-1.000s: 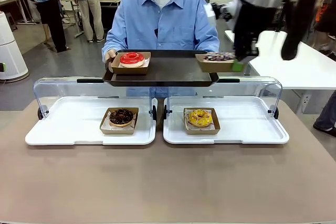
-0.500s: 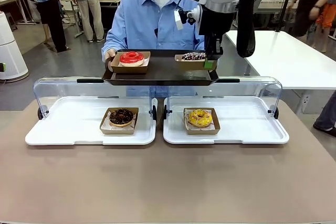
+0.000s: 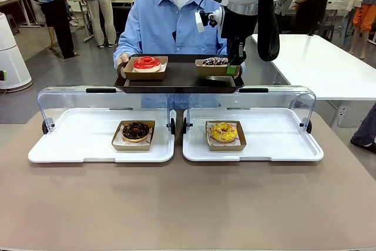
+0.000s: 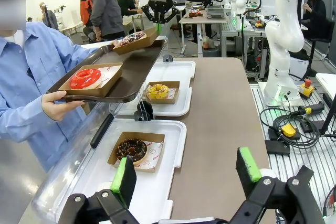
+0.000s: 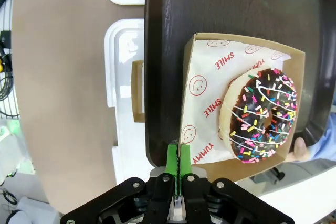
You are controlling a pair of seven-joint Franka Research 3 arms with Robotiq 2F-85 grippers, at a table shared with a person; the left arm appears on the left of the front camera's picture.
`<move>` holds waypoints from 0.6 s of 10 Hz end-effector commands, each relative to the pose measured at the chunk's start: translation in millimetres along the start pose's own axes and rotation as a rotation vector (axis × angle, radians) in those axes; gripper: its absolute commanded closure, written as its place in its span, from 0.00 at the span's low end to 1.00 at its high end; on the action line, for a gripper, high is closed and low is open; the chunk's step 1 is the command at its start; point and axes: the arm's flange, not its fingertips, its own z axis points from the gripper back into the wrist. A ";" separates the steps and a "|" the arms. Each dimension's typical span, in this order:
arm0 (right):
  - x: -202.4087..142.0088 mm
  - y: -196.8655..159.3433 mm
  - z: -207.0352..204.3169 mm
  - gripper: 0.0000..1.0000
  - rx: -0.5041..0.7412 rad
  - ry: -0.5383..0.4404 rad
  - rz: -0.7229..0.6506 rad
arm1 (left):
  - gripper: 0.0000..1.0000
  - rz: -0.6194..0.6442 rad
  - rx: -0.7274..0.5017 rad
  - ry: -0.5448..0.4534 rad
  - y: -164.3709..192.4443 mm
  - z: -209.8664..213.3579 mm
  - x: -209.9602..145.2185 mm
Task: Provide the desired donut to the person.
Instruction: Place the picked Paper togo box onto the Handle tray extended by the person.
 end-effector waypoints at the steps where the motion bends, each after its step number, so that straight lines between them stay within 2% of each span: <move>1: -3.3 -12.3 -6.2 0.98 -0.002 -0.042 0.036 | 0.00 -0.001 0.016 0.000 0.0 0.8 -0.3; 5: -5.1 -17.2 -18.4 0.98 -0.004 -0.094 0.102 | 0.00 -0.001 0.016 0.000 0.0 0.8 -0.3; 6: -4.6 -17.6 -17.5 0.63 -0.011 -0.107 0.107 | 0.00 -0.001 0.016 0.000 0.0 0.8 -0.3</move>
